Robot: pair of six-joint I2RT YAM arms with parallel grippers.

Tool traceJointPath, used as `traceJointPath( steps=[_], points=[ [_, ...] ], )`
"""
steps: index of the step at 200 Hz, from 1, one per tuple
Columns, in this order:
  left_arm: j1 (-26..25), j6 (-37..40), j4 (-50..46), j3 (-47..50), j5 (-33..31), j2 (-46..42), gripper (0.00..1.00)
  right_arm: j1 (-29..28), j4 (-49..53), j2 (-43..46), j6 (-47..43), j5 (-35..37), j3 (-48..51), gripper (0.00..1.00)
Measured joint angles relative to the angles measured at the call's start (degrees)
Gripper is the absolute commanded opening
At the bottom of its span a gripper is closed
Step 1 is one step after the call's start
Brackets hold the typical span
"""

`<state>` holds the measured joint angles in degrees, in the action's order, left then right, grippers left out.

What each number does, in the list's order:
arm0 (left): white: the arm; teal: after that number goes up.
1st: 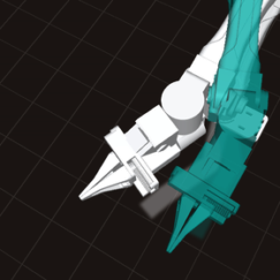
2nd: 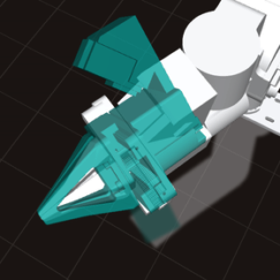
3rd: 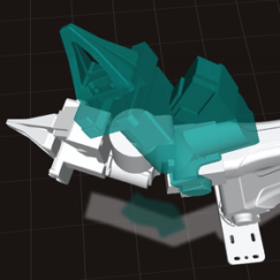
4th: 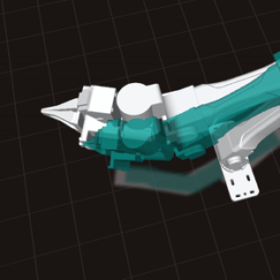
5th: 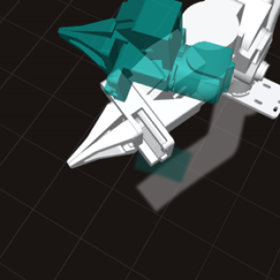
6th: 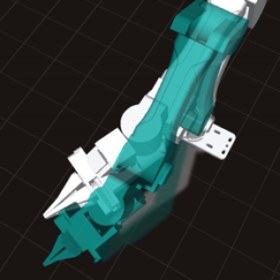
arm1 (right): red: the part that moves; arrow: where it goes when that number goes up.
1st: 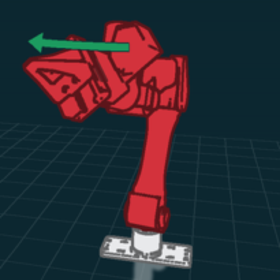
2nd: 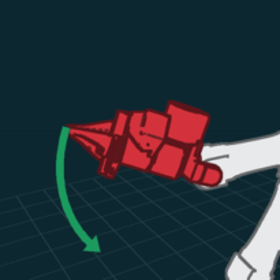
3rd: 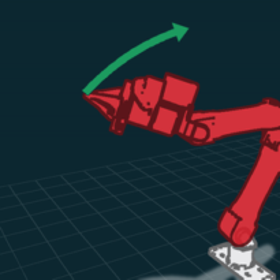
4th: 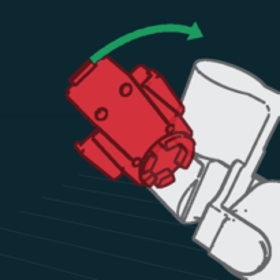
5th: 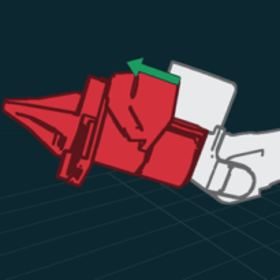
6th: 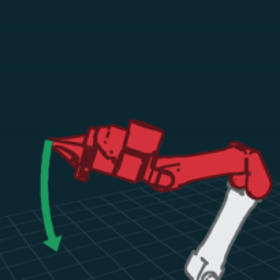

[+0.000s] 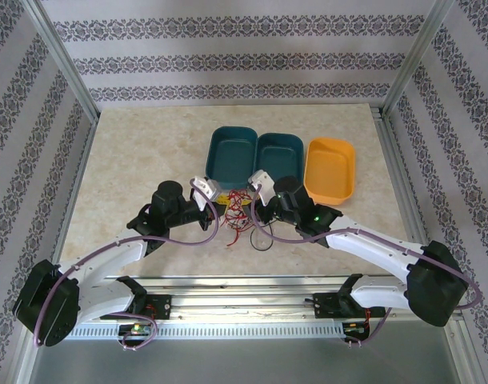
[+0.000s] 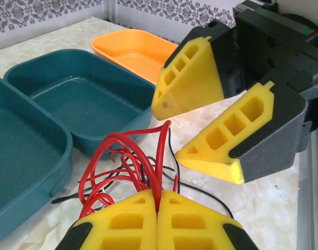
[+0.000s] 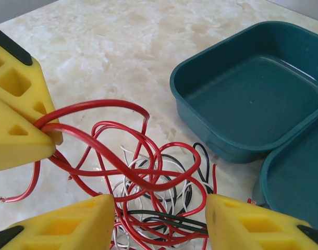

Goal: Untangle the cables

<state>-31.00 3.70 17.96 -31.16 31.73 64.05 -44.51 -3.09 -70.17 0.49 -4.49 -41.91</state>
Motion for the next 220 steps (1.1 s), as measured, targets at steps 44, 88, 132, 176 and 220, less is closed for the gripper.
traceJointPath(
  steps=[44, 88, 132, 176, 220],
  points=[
    [0.0, 0.2, -0.8, -0.1, 1.2, 0.4, 0.00, -0.6, -0.7, -4.2, -1.5, 0.1, -1.2, 0.36],
    [0.0, 0.2, -0.9, -0.1, 0.7, 0.4, 0.00, -0.7, -2.4, -4.2, -2.1, 0.1, -1.2, 0.00],
    [0.0, -1.0, -0.5, 0.5, -3.5, -0.2, 0.23, -0.7, -2.5, 0.4, -1.2, 0.6, -0.7, 0.00],
    [0.0, -6.2, 1.1, 5.5, -9.2, -0.8, 0.30, -0.7, -2.0, 6.4, 1.5, 1.2, -0.5, 0.00],
    [0.0, -10.6, 4.0, 8.1, -13.2, -0.7, 0.32, -1.5, -0.9, 9.1, 4.9, 1.6, -1.2, 0.00]
  ],
)
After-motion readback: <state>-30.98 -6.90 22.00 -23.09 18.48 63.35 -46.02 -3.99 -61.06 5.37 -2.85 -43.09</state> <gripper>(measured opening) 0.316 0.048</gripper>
